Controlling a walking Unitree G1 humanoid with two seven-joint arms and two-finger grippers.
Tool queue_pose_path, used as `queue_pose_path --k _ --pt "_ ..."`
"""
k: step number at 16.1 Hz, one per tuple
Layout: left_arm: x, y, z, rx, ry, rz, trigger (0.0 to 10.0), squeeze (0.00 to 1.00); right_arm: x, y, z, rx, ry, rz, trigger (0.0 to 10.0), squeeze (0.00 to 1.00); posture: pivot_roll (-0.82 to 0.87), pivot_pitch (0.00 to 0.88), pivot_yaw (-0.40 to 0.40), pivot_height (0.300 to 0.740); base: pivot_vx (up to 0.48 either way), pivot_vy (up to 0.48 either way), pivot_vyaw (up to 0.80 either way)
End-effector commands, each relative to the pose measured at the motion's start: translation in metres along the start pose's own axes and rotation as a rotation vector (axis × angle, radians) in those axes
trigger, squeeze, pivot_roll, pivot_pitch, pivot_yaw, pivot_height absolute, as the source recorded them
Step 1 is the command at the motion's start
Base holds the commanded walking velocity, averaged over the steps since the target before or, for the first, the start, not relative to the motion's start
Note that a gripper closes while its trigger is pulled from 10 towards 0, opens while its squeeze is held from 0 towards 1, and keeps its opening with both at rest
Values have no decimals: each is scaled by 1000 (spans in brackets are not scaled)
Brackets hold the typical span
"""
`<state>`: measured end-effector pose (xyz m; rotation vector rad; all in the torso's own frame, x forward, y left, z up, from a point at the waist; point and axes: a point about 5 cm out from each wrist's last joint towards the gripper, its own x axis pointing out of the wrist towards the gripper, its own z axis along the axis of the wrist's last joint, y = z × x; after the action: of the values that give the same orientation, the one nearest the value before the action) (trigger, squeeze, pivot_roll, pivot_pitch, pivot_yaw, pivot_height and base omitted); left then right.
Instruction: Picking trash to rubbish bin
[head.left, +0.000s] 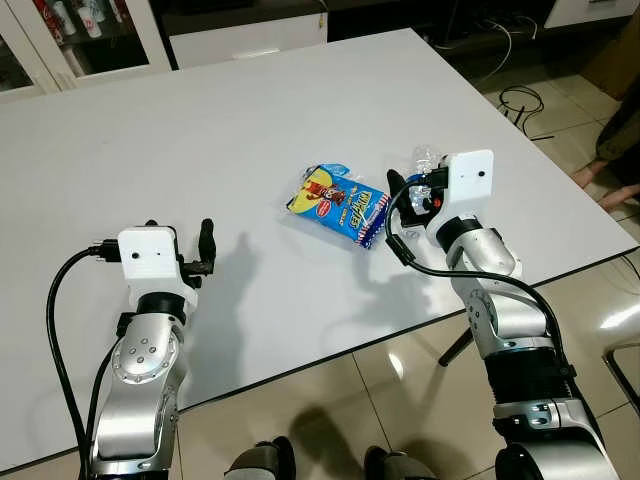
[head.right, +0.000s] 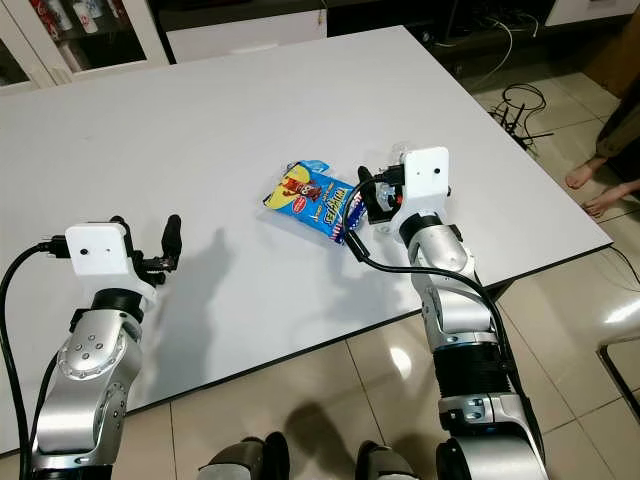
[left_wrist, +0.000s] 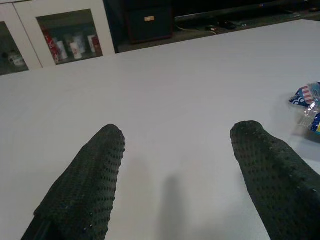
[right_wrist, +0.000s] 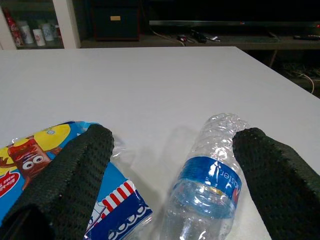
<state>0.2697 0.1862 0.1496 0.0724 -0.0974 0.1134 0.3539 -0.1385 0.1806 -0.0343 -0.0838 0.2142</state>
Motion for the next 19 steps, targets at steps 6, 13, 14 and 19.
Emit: queue_pose_path --k 6,13,14,19 --pt "-1 2 2 7 -3 16 10000 0 1 2 6 -5 -26 14 10000 0 0 0 0 740 0 0 0" --pt "-3 0 4 -11 -9 7 10000 0 -5 4 3 20 -24 30 10000 0 -78 211 29 740 0 0 0" --pt "-4 0 4 -11 -6 7 10000 0 -6 4 1 20 -16 30 10000 0 -78 211 29 740 0 0 0" --pt "-5 -7 -1 -25 15 -4 10000 0 -9 -3 -10 9 64 -16 10000 0 -91 216 19 740 0 0 0"
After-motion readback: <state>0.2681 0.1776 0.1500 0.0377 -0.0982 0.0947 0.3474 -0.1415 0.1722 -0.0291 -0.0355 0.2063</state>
